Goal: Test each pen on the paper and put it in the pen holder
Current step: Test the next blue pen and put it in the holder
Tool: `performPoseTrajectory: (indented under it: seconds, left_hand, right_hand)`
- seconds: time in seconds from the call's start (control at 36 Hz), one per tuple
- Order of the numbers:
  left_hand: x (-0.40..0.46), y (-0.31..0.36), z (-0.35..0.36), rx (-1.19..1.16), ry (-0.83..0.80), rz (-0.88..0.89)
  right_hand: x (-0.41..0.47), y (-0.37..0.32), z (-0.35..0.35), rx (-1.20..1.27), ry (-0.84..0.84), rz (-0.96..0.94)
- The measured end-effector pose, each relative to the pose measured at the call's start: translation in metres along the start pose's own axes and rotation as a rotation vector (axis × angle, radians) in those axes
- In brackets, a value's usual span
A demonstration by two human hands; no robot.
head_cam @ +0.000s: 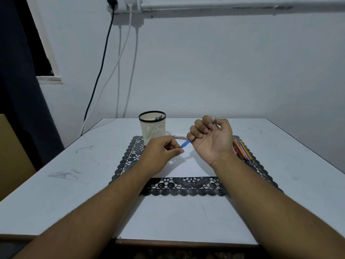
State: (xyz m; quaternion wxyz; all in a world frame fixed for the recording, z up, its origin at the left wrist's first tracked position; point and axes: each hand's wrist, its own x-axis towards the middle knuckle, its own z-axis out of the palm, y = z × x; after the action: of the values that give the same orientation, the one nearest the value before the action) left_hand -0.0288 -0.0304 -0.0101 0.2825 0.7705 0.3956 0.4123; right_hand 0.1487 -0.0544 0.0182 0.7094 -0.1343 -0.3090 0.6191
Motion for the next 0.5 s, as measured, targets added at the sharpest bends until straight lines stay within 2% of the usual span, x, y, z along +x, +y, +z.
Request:
performPoseTrajectory:
  seconds: [0.5]
  left_hand:
    - [-0.0002, 0.0009, -0.0024, -0.021, -0.032, 0.042]
  right_hand:
    - [0.0008, -0.0017, -0.0013, 0.014, -0.01, -0.019]
